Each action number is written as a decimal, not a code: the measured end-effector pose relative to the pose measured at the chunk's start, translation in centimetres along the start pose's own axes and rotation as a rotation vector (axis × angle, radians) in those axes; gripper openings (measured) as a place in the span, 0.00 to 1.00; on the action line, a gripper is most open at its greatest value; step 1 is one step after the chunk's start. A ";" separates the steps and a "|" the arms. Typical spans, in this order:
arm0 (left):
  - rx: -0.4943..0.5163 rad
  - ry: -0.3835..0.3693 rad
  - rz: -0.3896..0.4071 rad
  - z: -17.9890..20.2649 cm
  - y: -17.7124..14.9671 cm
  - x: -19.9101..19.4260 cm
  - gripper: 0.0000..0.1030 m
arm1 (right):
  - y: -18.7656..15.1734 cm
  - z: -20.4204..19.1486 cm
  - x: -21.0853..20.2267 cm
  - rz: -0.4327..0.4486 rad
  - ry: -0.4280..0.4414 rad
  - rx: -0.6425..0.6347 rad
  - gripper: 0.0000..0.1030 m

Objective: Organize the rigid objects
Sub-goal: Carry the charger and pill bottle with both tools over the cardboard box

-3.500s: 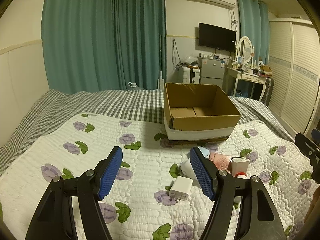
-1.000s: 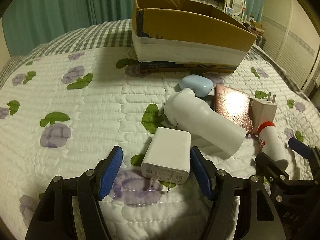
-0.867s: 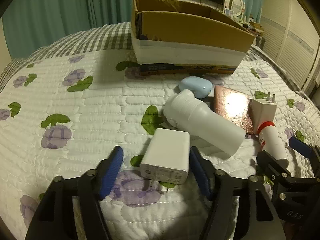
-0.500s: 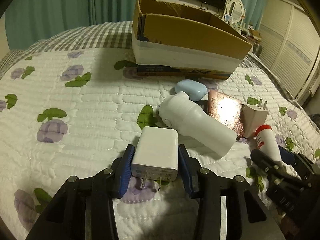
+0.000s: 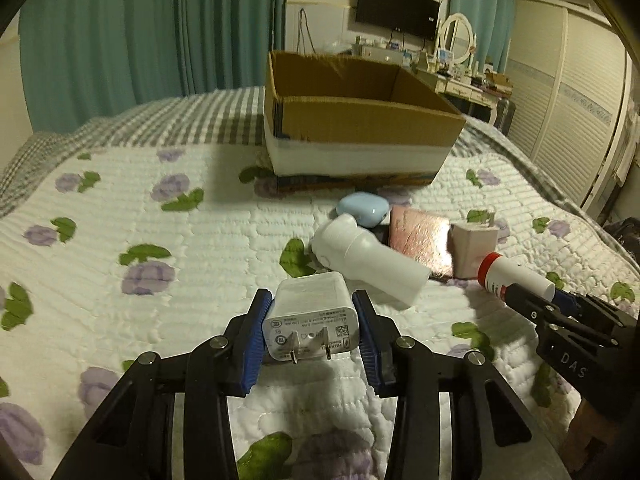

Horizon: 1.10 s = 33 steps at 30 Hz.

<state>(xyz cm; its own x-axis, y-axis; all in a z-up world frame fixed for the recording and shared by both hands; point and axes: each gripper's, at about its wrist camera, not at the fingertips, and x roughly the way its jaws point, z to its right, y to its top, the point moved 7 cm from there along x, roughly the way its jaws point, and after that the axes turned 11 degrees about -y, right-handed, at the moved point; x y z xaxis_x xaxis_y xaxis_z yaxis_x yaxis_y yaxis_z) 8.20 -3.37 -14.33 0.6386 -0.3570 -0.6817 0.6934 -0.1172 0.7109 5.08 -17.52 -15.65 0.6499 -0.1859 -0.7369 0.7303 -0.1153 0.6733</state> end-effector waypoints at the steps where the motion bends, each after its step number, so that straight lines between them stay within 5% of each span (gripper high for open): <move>1: -0.001 -0.003 0.007 0.0 0.2 -0.3 0.40 | 0.1 0.1 -0.4 0.010 -0.004 -0.002 0.35; 7: 0.003 -0.004 0.069 0.8 2.2 -2.4 0.40 | 1.3 -0.4 -3.9 0.117 -0.023 -0.073 0.35; 17: -0.003 0.006 0.115 1.9 5.8 -7.2 0.40 | 6.5 -0.6 -11.8 0.309 0.067 -0.048 0.35; 25: 0.082 -0.007 0.303 4.5 12.6 -13.2 0.40 | 12.5 -0.5 -18.4 0.493 0.154 -0.032 0.35; 33: 0.140 -0.007 0.385 5.6 18.7 -13.8 0.40 | 18.7 -1.0 -21.1 0.604 0.155 -0.065 0.35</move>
<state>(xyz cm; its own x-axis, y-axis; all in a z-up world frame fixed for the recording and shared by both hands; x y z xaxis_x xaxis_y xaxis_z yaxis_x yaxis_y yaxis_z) 10.51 -5.80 9.34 0.8399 -0.4056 -0.3606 0.3520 -0.0987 0.9308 5.17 -14.81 12.43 0.9713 -0.0557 -0.2312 0.2329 0.0263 0.9722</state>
